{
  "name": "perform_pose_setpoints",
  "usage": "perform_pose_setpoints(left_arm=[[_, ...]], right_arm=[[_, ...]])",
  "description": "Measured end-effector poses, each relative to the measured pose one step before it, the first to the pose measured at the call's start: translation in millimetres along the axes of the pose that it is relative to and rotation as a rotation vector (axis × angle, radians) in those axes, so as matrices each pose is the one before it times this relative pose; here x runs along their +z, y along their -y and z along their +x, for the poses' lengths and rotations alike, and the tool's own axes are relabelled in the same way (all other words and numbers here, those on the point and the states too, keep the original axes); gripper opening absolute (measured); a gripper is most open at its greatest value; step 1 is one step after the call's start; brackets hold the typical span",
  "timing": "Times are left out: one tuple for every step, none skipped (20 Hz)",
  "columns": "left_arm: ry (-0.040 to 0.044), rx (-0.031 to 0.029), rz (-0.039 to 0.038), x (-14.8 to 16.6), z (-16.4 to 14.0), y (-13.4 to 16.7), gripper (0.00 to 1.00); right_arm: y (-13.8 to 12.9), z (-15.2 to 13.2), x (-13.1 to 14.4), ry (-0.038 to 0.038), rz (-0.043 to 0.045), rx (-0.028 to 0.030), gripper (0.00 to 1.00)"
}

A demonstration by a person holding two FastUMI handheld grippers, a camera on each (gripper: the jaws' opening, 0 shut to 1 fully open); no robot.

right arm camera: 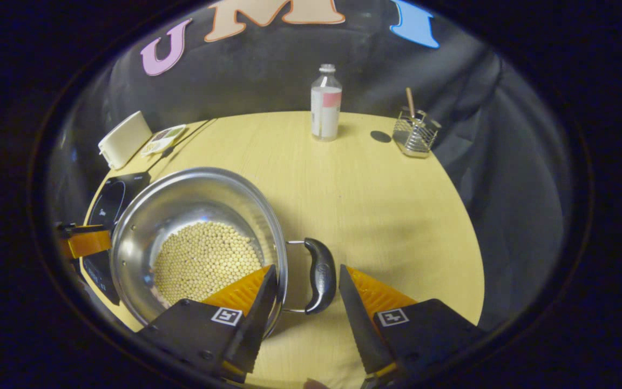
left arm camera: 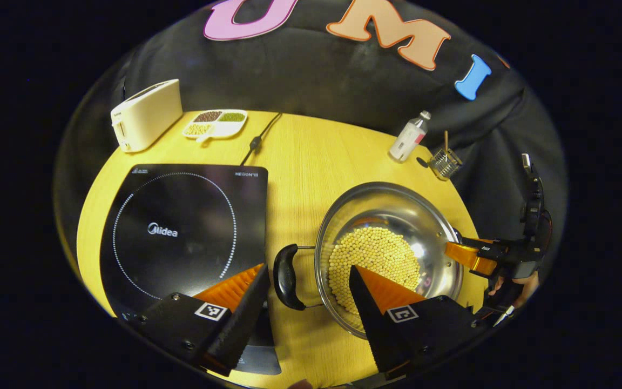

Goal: First push the handle of the pot to place it horizontally, then grasp the pot with both hands and set it on the induction cooktop.

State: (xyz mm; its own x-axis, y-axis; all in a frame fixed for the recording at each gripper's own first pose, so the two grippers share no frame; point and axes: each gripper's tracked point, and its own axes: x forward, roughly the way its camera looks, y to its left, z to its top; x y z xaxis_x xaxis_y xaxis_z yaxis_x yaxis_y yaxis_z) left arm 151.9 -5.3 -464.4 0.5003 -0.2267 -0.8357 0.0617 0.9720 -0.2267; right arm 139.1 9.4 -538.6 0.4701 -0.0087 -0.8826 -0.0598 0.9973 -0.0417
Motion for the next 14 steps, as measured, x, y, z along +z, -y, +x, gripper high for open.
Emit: perform_pose_setpoints(left_arm=[[-0.00925,0.0089,0.0016,-1.37,4.19,-0.74,0.9],[0.00002,0.0072,-0.00134,0.85,3.56,-0.88,0.89],[-0.00476,0.00665,-0.00532,-1.34,3.17,0.42,0.88],[-0.01892,0.00557,-0.01028,-3.94,4.47,0.08,0.88],[-0.01809,0.00585,-0.00822,-4.74,2.16,0.06,0.88],[-0.0115,0.00467,-0.00174,-2.2,2.25,0.96,0.94],[0.01256,0.00449,0.00445,2.23,4.15,-0.1,0.94],[-0.00602,0.00465,0.00219,-0.34,3.44,0.91,0.88],[-0.01022,0.00916,0.0024,-4.9,6.73,-0.78,0.87],[-0.00606,0.00811,0.00683,-0.5,2.0,0.21,0.87],[-0.00705,0.0107,0.01054,-1.1,3.22,-0.8,0.85],[-0.0011,0.0172,0.0113,-0.02,4.57,-1.25,0.83],[-0.00276,0.01764,0.01459,1.16,3.15,0.43,0.89],[-0.00646,0.02939,0.02041,-0.64,3.23,-4.05,0.84]], right_arm=[[-2.92,3.17,-0.48,-0.00584,-0.0066,0.01623,0.77],[-2.22,2.67,-0.08,-0.00222,-0.00147,0.0002,0.76],[-0.54,2.36,-2.29,-0.00447,-0.00876,0.00623,0.7],[0.17,2.63,-0.52,-0.00469,0.00215,0.00608,0.69],[0.08,1.05,-1.14,-0.00519,0.01162,0.00748,0.69],[1.6,1.43,0.53,-0.00401,0.01885,0.0048,0.7],[2.25,1.37,-1.42,-0.00439,0.01807,0.00563,0.7],[-0.72,3.15,-1.29,-0.00094,0.01892,0.01399,0.7],[2.88,-2.36,1.87,-0.00017,0.00686,-0.00217,0.66],[2.09,1.05,-0.02,0.00394,-0.00088,-0.00467,0.63],[2.01,0.55,1.31,0.00227,-0.00056,-0.00358,0.63],[1.55,-1.48,0.07,-0.00155,0.00743,-0.00357,0.63],[-0.08,1.97,0.39,0.00155,0.00903,0.00134,0.61],[0.91,0.53,-0.97,-0.0058,0.00802,-0.00463,0.61]])
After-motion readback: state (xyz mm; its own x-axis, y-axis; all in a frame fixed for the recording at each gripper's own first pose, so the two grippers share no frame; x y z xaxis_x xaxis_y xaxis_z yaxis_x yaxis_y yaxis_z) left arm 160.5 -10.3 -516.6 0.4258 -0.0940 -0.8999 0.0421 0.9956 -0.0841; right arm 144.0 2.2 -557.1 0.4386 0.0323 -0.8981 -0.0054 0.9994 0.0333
